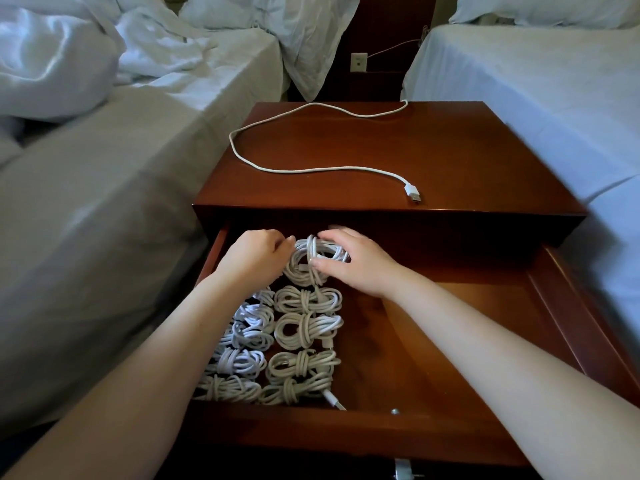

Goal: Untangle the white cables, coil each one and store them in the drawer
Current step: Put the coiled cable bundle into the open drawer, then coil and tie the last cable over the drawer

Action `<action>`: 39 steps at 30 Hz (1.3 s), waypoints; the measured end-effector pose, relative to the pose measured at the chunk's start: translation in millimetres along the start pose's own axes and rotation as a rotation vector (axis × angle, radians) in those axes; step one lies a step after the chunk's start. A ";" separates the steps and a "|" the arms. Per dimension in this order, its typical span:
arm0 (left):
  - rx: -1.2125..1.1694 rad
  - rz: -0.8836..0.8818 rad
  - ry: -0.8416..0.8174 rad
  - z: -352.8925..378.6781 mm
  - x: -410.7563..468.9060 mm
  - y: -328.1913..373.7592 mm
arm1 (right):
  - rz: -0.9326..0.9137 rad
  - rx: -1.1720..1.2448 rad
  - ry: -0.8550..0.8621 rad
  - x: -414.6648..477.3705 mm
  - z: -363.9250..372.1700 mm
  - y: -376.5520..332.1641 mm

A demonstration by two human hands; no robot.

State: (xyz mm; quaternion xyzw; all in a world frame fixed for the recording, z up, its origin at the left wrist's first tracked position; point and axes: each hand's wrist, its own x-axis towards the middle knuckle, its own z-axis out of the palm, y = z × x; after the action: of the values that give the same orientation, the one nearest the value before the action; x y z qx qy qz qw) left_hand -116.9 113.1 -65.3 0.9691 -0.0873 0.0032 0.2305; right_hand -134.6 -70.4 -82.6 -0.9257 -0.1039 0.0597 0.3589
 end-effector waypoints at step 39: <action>-0.280 0.012 0.089 6.5 84.4 122.8 | 0.142 -0.395 0.661 31.1 -84.8 29.9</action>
State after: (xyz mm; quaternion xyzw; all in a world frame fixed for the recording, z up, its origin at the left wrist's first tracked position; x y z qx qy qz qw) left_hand -55.0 -11.8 -12.4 0.9259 -0.0825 0.0353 0.3670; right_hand -84.2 -140.0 -41.6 -0.9511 0.0721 -0.2379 0.1831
